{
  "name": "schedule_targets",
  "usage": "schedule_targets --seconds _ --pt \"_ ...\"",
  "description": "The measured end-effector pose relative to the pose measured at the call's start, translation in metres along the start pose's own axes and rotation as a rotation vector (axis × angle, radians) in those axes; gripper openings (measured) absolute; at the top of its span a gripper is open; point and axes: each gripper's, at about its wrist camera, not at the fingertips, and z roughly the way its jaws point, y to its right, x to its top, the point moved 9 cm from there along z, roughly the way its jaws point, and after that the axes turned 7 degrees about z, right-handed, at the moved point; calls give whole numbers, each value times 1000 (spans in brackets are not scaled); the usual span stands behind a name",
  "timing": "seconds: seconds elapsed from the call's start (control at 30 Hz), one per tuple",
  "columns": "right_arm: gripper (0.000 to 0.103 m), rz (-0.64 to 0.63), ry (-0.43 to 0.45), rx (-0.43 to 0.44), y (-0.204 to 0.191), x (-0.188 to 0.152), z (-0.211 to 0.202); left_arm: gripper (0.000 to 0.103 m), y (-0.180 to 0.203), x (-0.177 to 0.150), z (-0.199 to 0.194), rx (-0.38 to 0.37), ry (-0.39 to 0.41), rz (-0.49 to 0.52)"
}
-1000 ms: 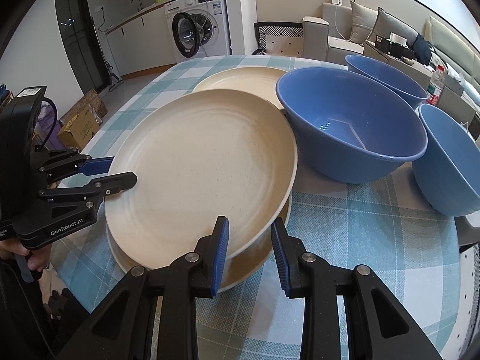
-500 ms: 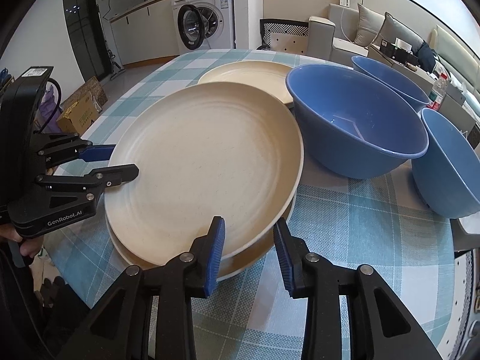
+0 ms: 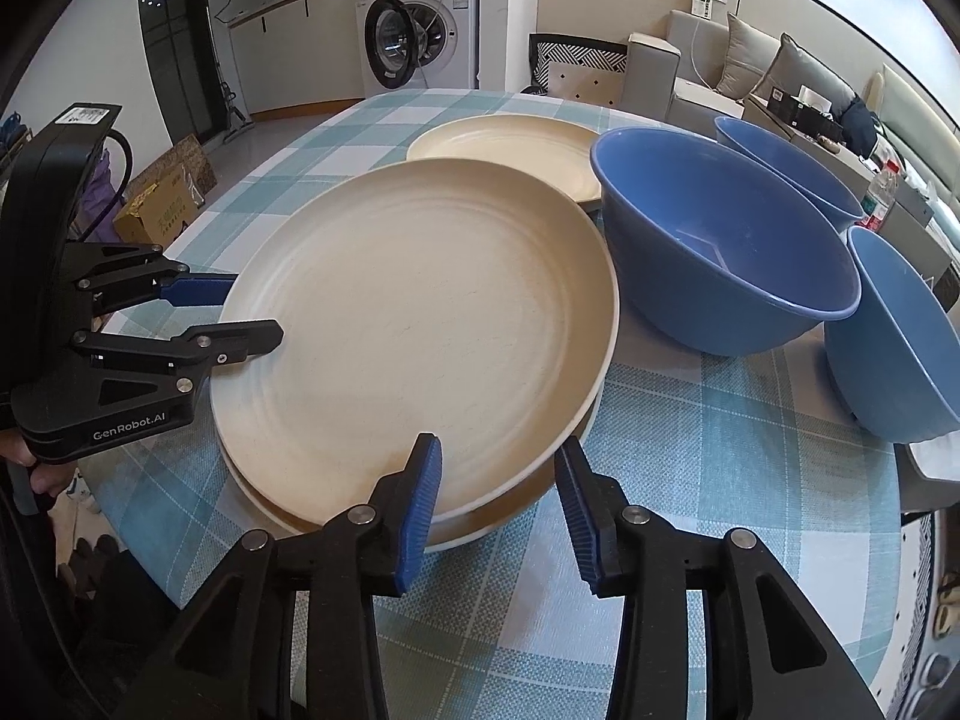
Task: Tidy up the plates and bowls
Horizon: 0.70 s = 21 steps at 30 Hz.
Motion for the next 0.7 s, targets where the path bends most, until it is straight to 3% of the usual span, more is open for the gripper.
schedule_targets --seconds 0.17,0.3,0.43,0.7 --pt "42 -5 -6 3 0 -3 0 36 1 -1 2 1 -9 9" --pt "49 -18 -6 -6 0 -3 0 40 2 -2 3 2 -15 13" --pt "50 -52 5 31 -11 -4 -4 44 9 -2 3 -8 -15 35" --pt "51 -78 0 17 -16 -5 1 47 11 -1 2 -19 -15 32"
